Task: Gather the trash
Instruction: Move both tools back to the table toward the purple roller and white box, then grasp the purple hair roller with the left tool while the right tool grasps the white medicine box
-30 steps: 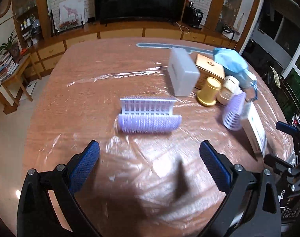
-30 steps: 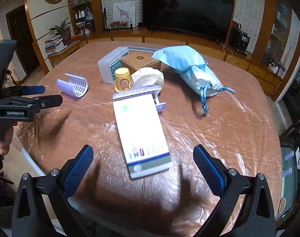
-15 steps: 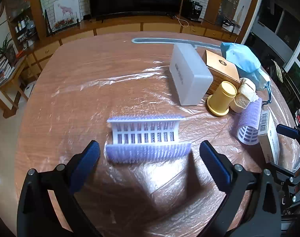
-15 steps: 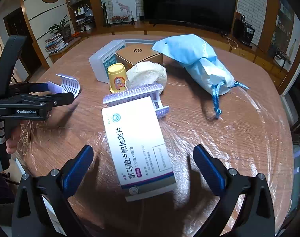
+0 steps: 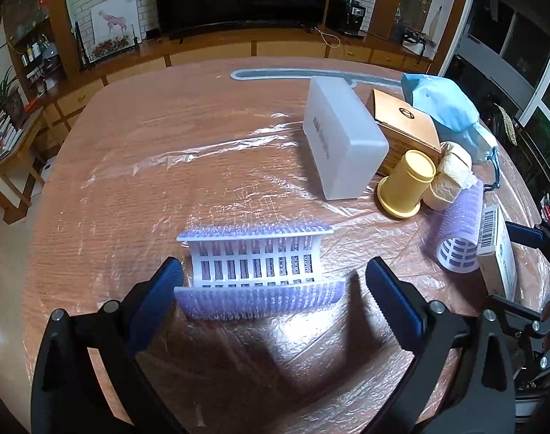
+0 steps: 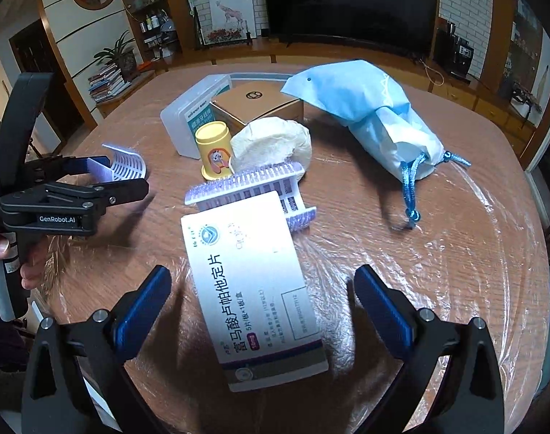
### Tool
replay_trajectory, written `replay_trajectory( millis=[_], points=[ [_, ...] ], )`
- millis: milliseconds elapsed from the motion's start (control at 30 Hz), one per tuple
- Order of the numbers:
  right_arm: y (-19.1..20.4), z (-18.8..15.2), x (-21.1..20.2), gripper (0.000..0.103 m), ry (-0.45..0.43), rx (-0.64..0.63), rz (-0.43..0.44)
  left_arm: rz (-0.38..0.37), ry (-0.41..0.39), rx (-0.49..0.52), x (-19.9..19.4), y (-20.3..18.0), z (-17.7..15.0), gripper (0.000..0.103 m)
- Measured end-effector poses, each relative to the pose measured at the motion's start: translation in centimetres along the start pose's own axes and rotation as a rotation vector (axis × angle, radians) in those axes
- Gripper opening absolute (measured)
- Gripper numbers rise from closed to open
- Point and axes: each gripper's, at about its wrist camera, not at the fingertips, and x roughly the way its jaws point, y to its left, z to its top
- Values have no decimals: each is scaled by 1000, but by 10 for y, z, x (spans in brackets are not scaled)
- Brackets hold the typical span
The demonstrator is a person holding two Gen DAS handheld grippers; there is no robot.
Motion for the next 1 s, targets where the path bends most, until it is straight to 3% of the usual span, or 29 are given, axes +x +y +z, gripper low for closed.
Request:
replay_trajectory(
  millis=[167, 300, 467, 567, 633, 667, 767, 1000],
  points=[
    [1, 1, 0, 96, 2, -12, 1, -15, 3, 0, 3, 0, 1, 99],
    [3, 2, 1, 84, 14, -16, 0, -11, 3, 3, 4, -2, 1, 94],
    [7, 0, 2, 79, 23, -22, -15, 9, -2, 3, 2, -2, -2, 83],
    [6, -1, 3, 69, 32, -20, -12, 17, 0, 15, 1, -4, -5, 81],
    [6, -1, 3, 55, 27, -8, 1, 23, -5, 19, 0, -4, -6, 73],
    [5, 0, 2, 53, 26, 1, 10, 18, -5, 18, -1, -3, -7, 73],
    [-2, 1, -1, 53, 15, 49, 58, -4, -11, 0, -3, 0, -8, 72],
    [-6, 0, -13, 52, -12, 83, 59, -25, -23, -20, -12, 3, -12, 72]
  ],
)
